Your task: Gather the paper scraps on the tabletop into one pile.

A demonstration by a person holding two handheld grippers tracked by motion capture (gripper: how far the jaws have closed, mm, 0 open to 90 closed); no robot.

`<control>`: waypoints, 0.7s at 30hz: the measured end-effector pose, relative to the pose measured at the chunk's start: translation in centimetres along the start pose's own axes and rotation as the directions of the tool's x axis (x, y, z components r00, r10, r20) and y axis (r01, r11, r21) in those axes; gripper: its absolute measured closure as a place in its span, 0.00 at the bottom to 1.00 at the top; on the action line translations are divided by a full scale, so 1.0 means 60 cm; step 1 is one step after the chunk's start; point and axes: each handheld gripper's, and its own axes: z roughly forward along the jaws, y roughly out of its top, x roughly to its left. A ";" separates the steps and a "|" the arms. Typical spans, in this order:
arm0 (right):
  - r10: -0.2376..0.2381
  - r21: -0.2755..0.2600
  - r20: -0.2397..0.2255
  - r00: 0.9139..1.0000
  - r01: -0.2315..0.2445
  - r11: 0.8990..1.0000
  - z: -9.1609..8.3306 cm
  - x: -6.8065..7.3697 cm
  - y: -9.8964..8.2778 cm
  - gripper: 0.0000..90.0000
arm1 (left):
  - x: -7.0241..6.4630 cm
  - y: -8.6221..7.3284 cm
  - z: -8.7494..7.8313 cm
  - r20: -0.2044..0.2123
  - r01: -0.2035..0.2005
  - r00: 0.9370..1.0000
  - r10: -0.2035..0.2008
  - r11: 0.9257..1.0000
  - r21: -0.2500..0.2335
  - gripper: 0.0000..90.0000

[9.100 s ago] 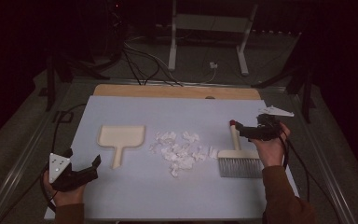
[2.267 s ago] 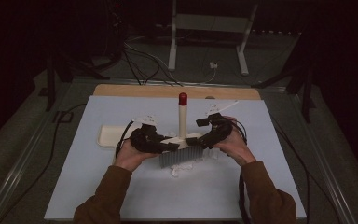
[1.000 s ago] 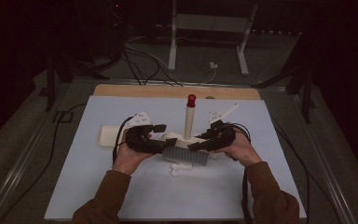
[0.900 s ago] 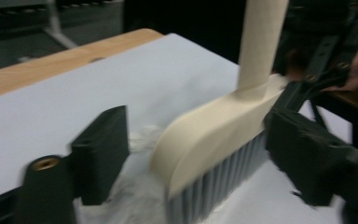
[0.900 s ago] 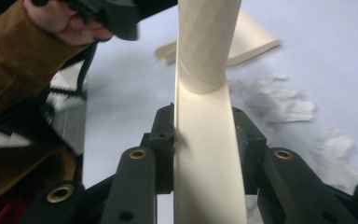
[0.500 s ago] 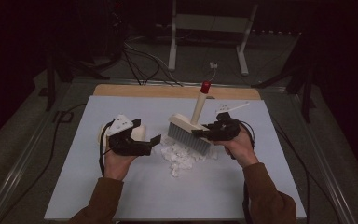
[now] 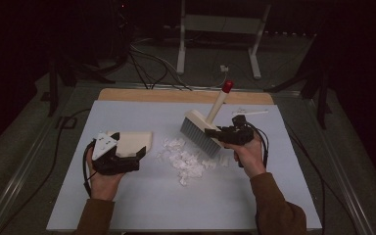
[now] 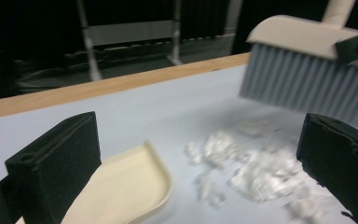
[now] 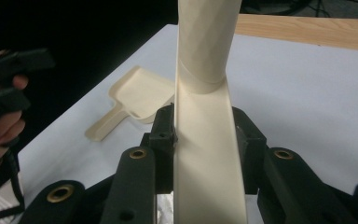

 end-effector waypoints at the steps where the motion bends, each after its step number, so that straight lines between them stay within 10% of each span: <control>1: 0.006 -0.003 0.005 1.000 -0.006 1.000 0.000 0.000 -0.001 0.75 | 0.003 -0.006 -0.005 -0.021 -0.002 1.000 0.002 1.000 0.004 0.00; 10: 0.103 -0.038 0.034 0.994 -0.101 0.994 0.022 0.012 -0.013 0.75 | 0.041 -0.071 -0.044 -0.202 0.054 0.978 -0.054 0.999 -0.002 0.00; 21: 0.070 -0.015 0.039 0.997 -0.070 0.997 0.053 0.036 -0.032 0.75 | 0.068 -0.102 -0.045 -0.294 0.084 0.953 -0.074 0.996 0.021 0.00</control>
